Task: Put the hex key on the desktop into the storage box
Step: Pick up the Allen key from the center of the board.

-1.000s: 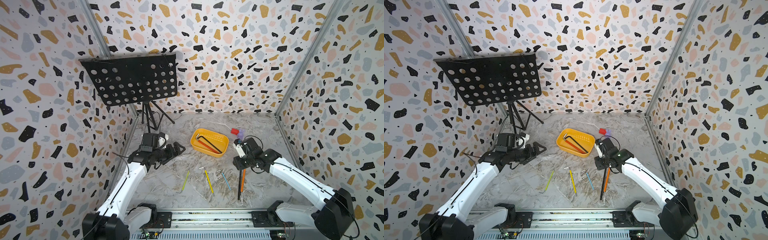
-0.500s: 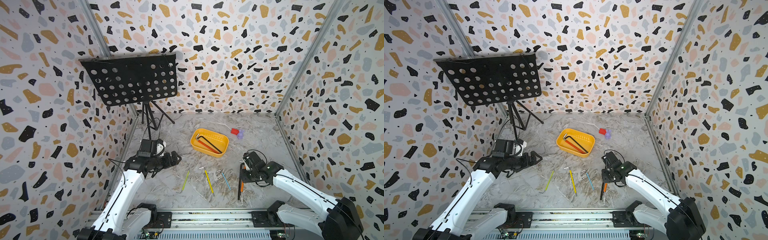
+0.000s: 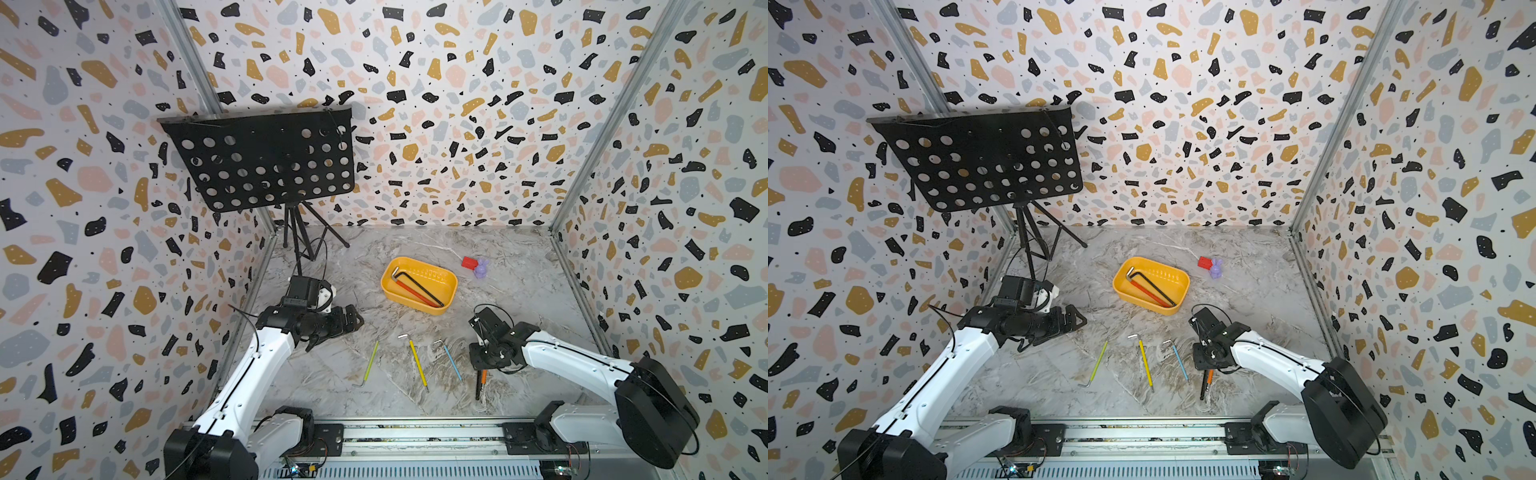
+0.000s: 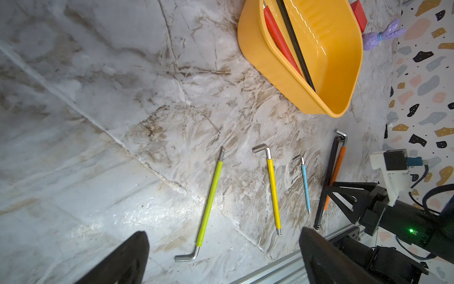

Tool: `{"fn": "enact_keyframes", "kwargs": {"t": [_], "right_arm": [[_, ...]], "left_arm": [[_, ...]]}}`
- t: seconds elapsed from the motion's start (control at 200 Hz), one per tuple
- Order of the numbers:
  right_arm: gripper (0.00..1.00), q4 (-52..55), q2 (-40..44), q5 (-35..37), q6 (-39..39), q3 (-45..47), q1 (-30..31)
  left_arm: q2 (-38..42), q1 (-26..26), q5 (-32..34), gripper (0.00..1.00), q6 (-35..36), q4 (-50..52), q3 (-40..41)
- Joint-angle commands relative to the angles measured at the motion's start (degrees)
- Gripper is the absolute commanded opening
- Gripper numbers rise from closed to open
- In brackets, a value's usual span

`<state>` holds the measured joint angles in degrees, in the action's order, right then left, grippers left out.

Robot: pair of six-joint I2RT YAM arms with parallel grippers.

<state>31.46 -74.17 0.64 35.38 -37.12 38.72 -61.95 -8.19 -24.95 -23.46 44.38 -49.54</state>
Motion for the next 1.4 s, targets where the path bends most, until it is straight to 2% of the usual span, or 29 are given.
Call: {"fn": "enact_keyframes", "kwargs": {"t": [0.0, 0.621, 0.856, 1.066, 1.397], "right_arm": [[0.41, -1.7, 0.0, 0.6, 1.5, 0.0, 0.3], [0.40, -3.9, -2.7, 1.4, 2.7, 1.0, 0.6], [0.42, 5.7, -0.6, 11.7, 5.1, -0.6, 0.6], [0.43, 2.8, 0.3, 9.2, 5.4, -0.5, 0.6], [0.41, -1.2, -6.8, 7.8, 4.9, -2.9, 0.6]], "left_arm": [[0.2, -0.3, -1.1, 1.00, 1.1, -0.5, -0.7], [0.6, -1.3, -0.7, 1.00, 0.8, -0.8, -0.4], [0.8, -2.0, 0.0, 1.00, 0.6, -0.7, -0.4], [0.5, -2.9, 0.2, 1.00, 0.4, -0.7, -0.4], [0.8, -3.5, 0.4, 1.00, 0.3, -0.7, -0.4]]}}
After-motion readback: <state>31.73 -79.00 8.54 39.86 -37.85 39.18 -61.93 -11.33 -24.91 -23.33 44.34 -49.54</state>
